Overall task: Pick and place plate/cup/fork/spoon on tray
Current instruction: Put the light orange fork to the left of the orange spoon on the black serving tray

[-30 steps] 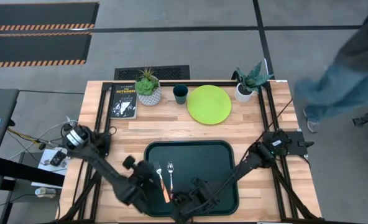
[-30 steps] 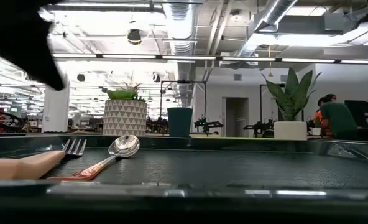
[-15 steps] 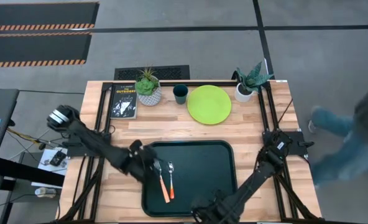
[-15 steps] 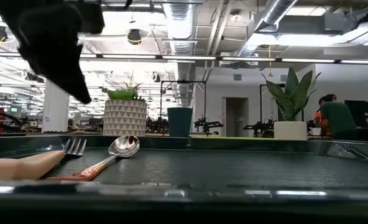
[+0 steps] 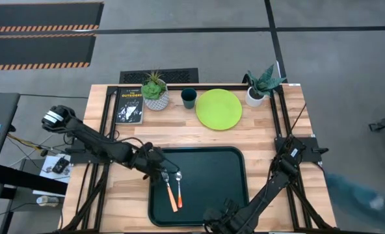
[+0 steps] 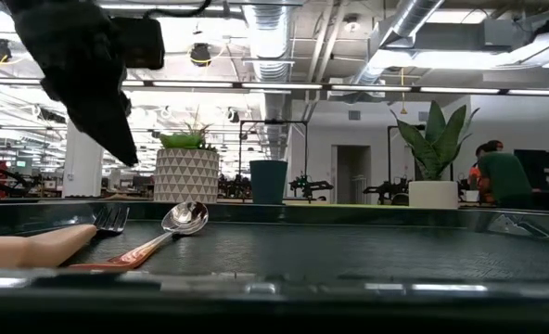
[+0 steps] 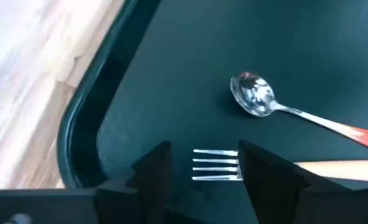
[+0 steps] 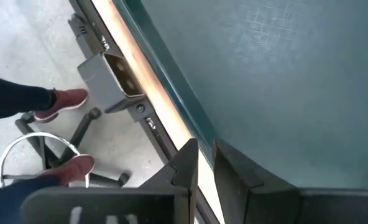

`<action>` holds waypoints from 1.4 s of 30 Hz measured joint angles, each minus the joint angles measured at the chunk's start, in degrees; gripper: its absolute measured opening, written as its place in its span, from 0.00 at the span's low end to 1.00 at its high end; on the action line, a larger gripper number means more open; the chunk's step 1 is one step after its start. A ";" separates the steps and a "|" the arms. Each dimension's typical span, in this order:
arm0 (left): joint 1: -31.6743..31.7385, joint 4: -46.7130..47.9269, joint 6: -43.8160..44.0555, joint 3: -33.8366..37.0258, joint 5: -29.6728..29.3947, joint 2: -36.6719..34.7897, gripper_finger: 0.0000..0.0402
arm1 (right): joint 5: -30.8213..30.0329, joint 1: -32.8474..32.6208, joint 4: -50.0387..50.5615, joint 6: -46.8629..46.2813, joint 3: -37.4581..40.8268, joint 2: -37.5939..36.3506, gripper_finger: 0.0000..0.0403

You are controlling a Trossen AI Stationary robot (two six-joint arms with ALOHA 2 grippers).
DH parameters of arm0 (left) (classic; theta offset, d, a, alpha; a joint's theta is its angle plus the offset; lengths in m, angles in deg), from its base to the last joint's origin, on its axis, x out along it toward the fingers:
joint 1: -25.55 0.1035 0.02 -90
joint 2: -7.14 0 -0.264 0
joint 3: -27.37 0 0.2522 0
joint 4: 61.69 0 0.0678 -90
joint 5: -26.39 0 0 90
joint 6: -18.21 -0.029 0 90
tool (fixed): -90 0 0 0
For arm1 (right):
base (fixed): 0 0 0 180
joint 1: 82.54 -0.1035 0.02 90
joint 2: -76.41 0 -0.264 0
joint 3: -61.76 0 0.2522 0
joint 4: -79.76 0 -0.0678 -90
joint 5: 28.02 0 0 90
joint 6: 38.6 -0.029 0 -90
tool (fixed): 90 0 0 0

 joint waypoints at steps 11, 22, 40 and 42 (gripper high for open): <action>1.32 0.85 -3.78 0.43 0.63 3.59 0.38 | -0.32 0.00 -0.23 0.02 0.06 0.01 0.18; 2.88 0.64 -7.51 0.44 2.39 3.81 0.47 | -1.38 -0.01 -0.19 0.16 0.03 0.01 0.18; 2.86 -3.18 -10.40 0.28 8.20 11.27 0.52 | -1.87 0.00 0.15 1.07 0.01 0.03 0.18; 2.88 -3.22 -10.40 0.31 8.48 11.04 0.52 | -2.38 0.00 0.15 1.09 0.01 0.03 0.18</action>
